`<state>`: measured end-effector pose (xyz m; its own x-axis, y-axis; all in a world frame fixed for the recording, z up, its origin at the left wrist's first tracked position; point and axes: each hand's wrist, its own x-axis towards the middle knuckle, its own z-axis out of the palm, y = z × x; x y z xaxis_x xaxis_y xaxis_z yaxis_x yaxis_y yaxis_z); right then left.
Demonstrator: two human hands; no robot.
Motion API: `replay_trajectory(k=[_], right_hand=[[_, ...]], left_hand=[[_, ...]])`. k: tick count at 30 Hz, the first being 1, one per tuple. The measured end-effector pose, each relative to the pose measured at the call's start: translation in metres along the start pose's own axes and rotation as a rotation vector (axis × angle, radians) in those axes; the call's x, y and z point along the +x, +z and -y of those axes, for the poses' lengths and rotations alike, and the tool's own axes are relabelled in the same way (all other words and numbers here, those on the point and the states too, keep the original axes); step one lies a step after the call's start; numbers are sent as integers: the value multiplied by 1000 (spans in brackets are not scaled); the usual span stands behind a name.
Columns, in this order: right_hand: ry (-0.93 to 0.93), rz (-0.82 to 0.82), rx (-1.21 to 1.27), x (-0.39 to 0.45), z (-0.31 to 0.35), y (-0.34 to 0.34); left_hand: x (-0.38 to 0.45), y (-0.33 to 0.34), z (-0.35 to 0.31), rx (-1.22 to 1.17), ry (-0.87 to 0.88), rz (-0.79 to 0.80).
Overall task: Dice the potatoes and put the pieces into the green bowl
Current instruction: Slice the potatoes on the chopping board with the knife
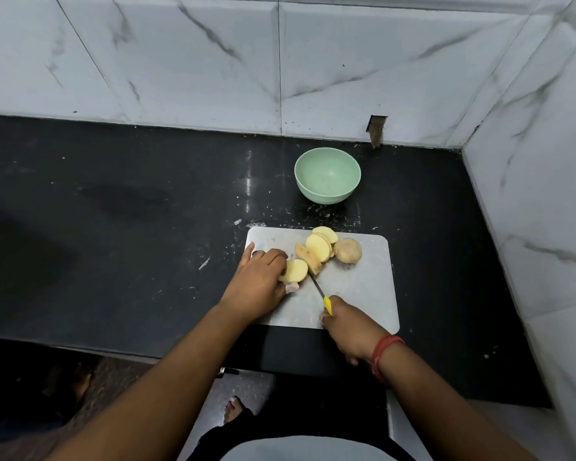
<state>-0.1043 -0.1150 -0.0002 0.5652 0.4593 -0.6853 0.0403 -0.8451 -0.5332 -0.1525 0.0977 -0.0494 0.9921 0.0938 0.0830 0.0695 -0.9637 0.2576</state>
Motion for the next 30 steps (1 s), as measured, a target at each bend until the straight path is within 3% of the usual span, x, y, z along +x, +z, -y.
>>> replay_trajectory(k=[8, 14, 19, 30], right_hand=[[-22, 11, 5, 1, 19, 4], [-51, -27, 92, -11, 18, -1], [-63, -56, 141, -22, 8, -2], [-52, -62, 45, -26, 1, 10]], left_hand=[[-11, 1, -15, 75, -25, 20], [-15, -1, -24, 115, -91, -190], [-28, 3, -23, 119, -33, -100], [-56, 16, -21, 15, 91, -142]])
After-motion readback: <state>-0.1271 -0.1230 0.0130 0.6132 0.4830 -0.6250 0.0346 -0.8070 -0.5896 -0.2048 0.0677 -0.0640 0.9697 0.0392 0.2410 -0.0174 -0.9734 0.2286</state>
